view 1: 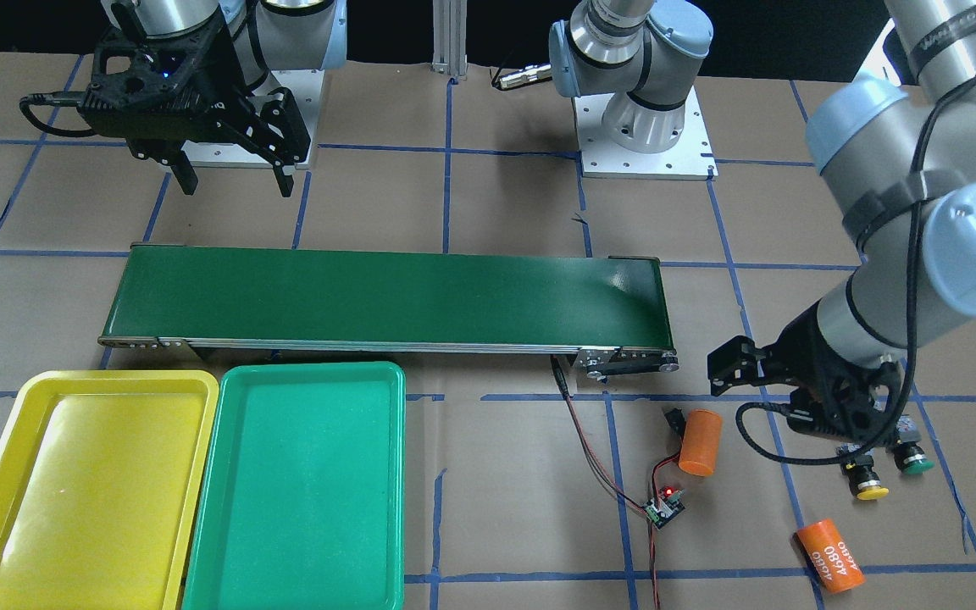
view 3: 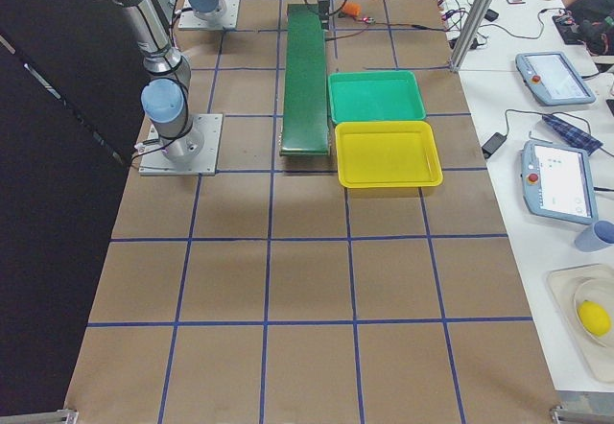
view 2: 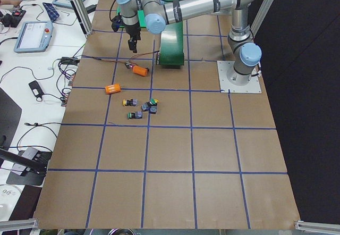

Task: Sort buttons by color to trays
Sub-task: 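Reach the left gripper toward the orange cylinder beside the circuit board, then grasp the plain orange cylinder with the left gripper, then lower the orange cylinder onto the green belt and open the left gripper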

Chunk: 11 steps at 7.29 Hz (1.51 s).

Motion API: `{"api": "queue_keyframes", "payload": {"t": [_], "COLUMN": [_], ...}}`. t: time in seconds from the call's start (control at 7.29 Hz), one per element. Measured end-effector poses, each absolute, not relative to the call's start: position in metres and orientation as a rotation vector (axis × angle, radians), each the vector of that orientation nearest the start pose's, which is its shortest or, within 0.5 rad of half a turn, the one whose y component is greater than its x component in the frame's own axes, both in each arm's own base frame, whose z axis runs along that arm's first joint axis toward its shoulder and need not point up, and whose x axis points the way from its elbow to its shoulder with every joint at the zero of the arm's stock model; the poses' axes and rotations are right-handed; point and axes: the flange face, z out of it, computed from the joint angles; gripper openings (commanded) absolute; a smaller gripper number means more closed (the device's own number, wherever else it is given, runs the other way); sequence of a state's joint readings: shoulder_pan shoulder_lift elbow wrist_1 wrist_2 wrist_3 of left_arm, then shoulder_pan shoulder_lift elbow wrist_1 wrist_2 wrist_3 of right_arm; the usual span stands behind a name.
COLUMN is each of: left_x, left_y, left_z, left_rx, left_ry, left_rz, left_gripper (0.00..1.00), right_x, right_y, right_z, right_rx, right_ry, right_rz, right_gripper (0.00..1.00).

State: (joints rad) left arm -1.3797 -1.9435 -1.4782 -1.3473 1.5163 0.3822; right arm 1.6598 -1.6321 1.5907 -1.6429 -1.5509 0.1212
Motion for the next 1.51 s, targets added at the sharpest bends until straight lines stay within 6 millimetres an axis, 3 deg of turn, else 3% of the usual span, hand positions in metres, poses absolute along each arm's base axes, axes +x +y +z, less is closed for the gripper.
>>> {"api": "queue_keyframes", "payload": {"t": [0.27,0.41,0.55,0.69,0.82,1.1,1.37,1.51], "left_x": [-0.013,-0.011,-0.008,-0.007,-0.006,-0.003,-0.004,-0.01], "left_y": [-0.641,-0.635,-0.631,-0.63,-0.631,-0.634,-0.625,-0.612], "left_z": [0.262,0.231,0.208,0.189,0.177,0.181,0.218,0.249], "left_rx": [0.424,0.438,0.437,0.438,0.452,0.498,0.537,0.595], "left_ry": [3.204,3.202,3.202,3.202,3.197,3.185,3.186,3.181], "left_rz": [0.116,0.121,0.133,0.135,0.121,0.082,0.106,0.129], "left_gripper": [1.0,1.0,0.91,0.35,0.0,0.0,0.0,0.0], "right_x": [0.177,0.177,0.177,0.177,0.177,0.177,0.177,0.177], "right_y": [-0.462,-0.462,-0.462,-0.462,-0.462,-0.462,-0.462,-0.462], "right_z": [0.515,0.515,0.515,0.515,0.515,0.515,0.515,0.515], "right_rx": [0.048,0.048,0.048,0.048,0.048,0.048,0.048,0.048], "right_ry": [3.105,3.104,3.104,3.104,3.104,3.104,3.104,3.105], "right_rz": [-0.174,-0.174,-0.174,-0.174,-0.175,-0.175,-0.174,-0.174], "right_gripper": [1.0,1.0,1.0,1.0,1.0,1.0,1.0,1.0]}}
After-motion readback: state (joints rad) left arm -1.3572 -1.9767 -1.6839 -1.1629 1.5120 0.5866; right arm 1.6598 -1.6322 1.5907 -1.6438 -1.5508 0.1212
